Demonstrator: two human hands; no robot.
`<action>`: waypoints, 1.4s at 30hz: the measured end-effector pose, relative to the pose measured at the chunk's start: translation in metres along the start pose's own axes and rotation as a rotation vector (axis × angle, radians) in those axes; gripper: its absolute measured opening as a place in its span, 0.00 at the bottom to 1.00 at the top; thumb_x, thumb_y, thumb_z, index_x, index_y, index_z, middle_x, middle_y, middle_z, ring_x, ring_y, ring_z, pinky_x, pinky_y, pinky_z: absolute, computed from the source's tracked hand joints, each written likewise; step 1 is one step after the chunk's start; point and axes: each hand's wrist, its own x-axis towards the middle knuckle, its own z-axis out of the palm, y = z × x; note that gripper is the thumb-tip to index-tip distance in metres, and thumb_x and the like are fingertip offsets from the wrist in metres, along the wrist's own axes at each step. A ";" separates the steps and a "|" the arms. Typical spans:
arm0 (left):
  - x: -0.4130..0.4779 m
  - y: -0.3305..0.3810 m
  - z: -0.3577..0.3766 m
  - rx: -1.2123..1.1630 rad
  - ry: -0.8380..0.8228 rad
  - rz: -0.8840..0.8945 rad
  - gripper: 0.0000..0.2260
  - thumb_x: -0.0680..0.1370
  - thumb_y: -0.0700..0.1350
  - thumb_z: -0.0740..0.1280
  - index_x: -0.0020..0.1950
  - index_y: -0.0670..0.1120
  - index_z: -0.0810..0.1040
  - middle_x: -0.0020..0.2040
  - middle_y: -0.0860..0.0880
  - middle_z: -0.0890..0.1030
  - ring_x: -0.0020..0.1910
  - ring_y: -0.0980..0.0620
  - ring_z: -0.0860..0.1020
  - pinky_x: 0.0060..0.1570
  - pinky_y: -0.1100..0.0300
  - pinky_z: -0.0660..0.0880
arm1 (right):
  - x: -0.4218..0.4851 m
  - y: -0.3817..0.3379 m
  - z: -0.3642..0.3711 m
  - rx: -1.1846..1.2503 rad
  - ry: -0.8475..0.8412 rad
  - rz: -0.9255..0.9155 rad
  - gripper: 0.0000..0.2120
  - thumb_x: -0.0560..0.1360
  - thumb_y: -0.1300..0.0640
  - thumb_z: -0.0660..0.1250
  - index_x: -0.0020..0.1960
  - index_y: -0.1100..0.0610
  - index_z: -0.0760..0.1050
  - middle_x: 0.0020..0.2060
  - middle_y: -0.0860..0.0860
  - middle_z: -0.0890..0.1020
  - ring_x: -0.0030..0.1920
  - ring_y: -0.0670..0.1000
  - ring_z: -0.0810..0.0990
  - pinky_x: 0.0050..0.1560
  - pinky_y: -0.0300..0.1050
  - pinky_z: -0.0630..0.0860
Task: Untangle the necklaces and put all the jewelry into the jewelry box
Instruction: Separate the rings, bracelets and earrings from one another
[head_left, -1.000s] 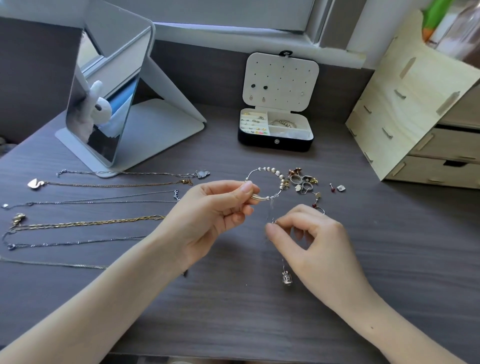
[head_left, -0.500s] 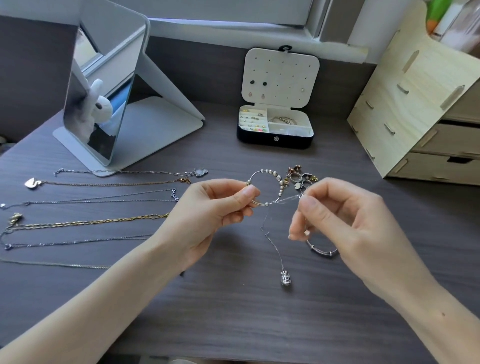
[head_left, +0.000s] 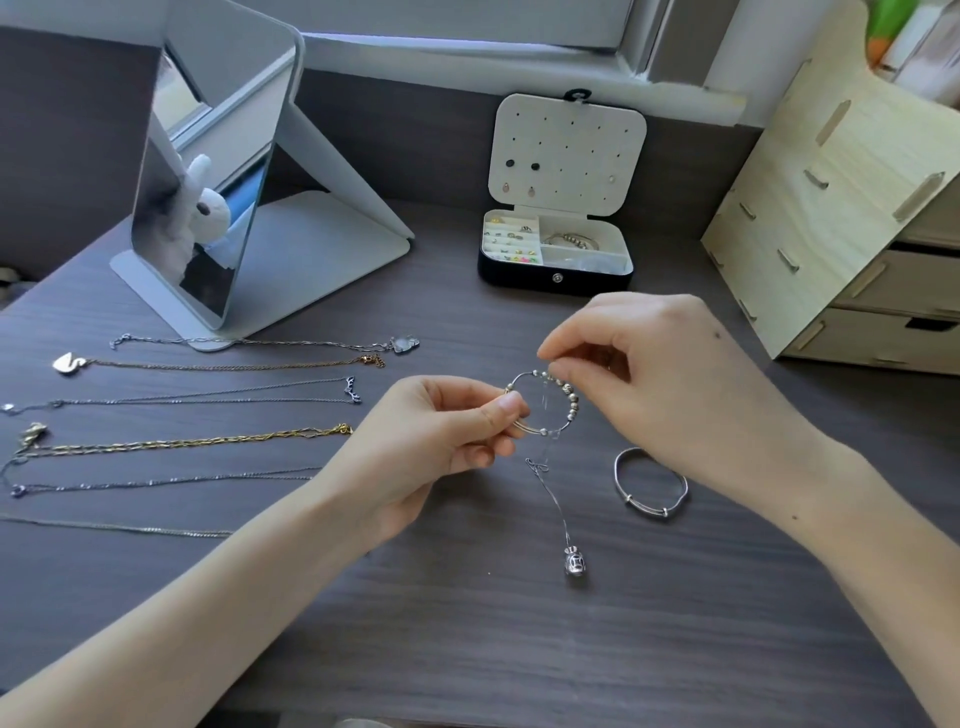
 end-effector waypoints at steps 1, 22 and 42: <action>0.000 0.000 0.000 -0.016 -0.004 -0.009 0.05 0.67 0.44 0.70 0.37 0.42 0.82 0.33 0.48 0.80 0.29 0.57 0.76 0.31 0.69 0.73 | 0.001 0.000 0.002 -0.011 -0.022 -0.016 0.08 0.69 0.59 0.65 0.43 0.56 0.82 0.36 0.46 0.80 0.37 0.43 0.74 0.41 0.41 0.73; -0.001 0.007 -0.004 -0.253 -0.056 -0.066 0.04 0.65 0.42 0.69 0.34 0.42 0.82 0.31 0.48 0.79 0.27 0.58 0.75 0.26 0.69 0.71 | -0.035 0.000 0.013 0.389 0.265 0.297 0.03 0.68 0.56 0.66 0.39 0.51 0.79 0.34 0.44 0.82 0.36 0.46 0.79 0.37 0.37 0.74; -0.003 0.007 -0.005 -0.149 0.005 0.028 0.07 0.65 0.45 0.70 0.37 0.42 0.82 0.32 0.48 0.80 0.28 0.57 0.76 0.31 0.69 0.73 | -0.046 -0.010 0.048 -0.130 0.405 0.043 0.06 0.72 0.59 0.68 0.37 0.56 0.81 0.30 0.46 0.80 0.29 0.48 0.72 0.33 0.41 0.68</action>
